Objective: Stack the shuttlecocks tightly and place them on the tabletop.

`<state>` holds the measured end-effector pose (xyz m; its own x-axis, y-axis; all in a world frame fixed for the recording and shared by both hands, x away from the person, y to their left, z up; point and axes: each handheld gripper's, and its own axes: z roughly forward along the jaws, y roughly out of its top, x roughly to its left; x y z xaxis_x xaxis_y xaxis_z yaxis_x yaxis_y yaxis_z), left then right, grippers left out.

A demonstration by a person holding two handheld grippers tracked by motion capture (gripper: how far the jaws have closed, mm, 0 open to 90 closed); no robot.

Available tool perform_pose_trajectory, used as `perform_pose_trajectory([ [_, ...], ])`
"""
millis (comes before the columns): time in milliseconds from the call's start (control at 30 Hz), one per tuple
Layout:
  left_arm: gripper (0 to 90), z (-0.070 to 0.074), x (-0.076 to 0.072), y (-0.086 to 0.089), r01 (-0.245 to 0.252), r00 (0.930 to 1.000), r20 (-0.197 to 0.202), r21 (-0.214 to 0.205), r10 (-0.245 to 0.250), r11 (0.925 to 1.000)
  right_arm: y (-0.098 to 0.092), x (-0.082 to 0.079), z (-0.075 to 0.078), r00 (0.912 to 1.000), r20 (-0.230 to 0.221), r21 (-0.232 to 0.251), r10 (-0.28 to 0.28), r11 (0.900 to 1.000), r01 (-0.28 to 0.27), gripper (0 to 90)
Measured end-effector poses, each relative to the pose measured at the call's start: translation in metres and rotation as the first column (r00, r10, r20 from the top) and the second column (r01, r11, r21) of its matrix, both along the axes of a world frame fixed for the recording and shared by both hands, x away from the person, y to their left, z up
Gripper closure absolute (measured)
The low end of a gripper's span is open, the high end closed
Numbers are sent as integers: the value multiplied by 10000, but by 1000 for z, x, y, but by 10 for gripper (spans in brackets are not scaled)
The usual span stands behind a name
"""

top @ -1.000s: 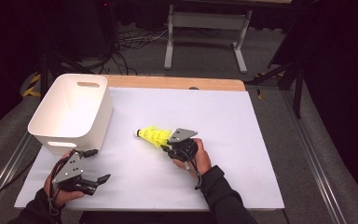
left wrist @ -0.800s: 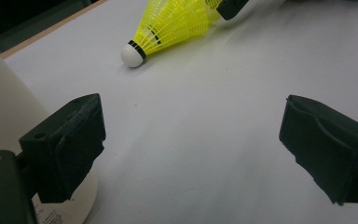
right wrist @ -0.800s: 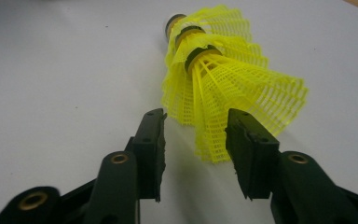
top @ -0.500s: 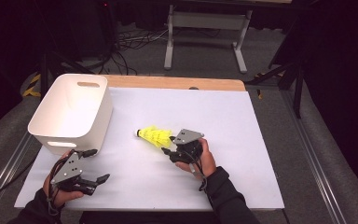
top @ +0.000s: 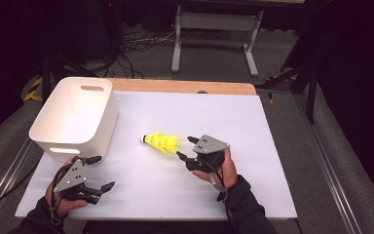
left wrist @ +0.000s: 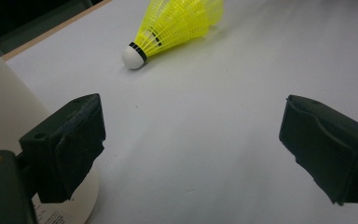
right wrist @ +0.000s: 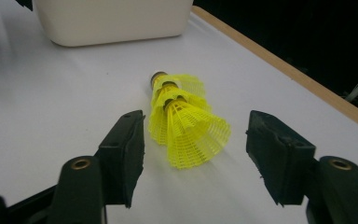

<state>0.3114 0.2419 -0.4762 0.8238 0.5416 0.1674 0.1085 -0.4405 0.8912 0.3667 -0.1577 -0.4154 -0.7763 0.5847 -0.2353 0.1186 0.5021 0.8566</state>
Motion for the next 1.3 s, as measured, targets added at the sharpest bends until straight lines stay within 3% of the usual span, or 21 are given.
perform_pose_trajectory([
  [200, 76, 0, 0, 1, 9, 10000, 41, 22, -9, 10000, -5, -6, 7, 9994, 351, 203, -51, 9998, 44, 339],
  [633, 76, 0, 0, 1, 47, 10000, 16, 47, -47, 10000, -11, -14, 7, 9978, 608, -40, -275, 9996, 278, 248],
  [933, 76, 0, 0, 0, 21, 10000, -34, 12, -20, 10000, -23, -18, 6, 9947, 663, 8, -785, 9969, 786, 125],
  [1100, 76, 0, 0, 0, 21, 10000, -37, 32, -21, 10000, -31, -19, 4, 9935, 632, 191, -943, 9955, 933, 113],
  [1300, 75, 0, 1, 0, 4, 10000, -35, 57, -4, 10000, -41, -24, 0, 9867, 946, 223, -1318, 9912, 1303, 110],
])
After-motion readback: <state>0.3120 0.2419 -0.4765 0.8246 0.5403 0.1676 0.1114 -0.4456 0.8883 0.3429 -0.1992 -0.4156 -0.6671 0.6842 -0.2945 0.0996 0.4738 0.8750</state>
